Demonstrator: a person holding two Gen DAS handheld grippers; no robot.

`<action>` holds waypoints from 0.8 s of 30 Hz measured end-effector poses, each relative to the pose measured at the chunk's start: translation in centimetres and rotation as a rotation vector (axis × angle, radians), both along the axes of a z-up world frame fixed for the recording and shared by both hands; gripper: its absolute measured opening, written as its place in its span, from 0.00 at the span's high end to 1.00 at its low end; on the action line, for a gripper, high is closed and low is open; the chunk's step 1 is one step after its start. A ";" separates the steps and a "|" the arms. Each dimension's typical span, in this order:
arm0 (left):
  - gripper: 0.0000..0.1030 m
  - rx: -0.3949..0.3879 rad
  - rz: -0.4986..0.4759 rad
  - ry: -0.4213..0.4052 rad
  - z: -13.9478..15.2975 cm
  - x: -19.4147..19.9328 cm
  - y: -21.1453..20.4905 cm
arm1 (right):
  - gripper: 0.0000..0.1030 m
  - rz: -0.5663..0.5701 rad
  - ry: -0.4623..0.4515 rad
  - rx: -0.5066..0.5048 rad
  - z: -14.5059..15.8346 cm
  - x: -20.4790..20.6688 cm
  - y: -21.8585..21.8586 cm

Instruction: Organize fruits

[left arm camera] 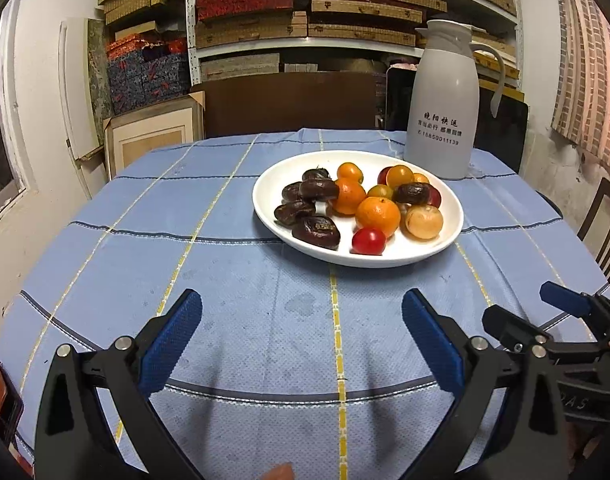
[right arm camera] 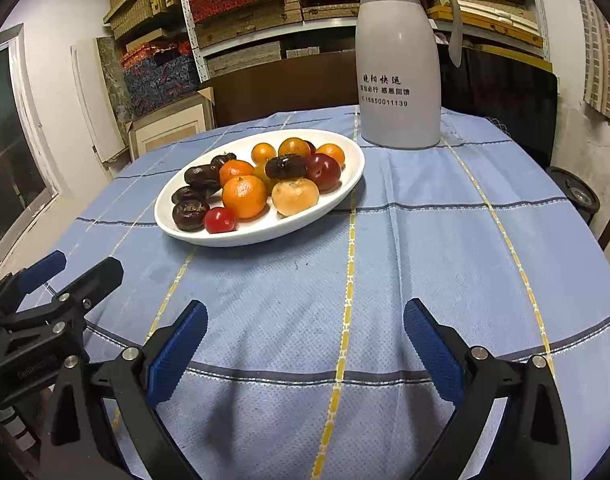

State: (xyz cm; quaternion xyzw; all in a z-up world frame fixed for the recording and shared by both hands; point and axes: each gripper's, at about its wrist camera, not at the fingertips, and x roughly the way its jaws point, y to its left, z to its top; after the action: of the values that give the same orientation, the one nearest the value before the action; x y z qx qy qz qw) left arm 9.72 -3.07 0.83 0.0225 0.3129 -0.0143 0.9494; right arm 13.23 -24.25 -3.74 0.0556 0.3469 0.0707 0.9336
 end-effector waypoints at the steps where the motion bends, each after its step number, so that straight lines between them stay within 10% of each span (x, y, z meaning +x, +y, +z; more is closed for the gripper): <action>1: 0.05 -0.006 -0.002 0.007 -0.1 0.1 0.1 | 0.04 0.000 0.001 0.002 0.0 0.0 0.0; 24: 0.05 -0.007 -0.007 -0.005 0.0 -0.2 0.1 | 0.04 0.001 0.001 0.018 0.0 -0.3 0.0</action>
State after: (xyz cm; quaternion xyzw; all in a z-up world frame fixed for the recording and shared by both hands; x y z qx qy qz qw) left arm 9.51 -2.93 0.79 0.0201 0.3106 -0.0185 0.9502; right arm 12.98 -24.29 -3.70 0.0640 0.3470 0.0741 0.9328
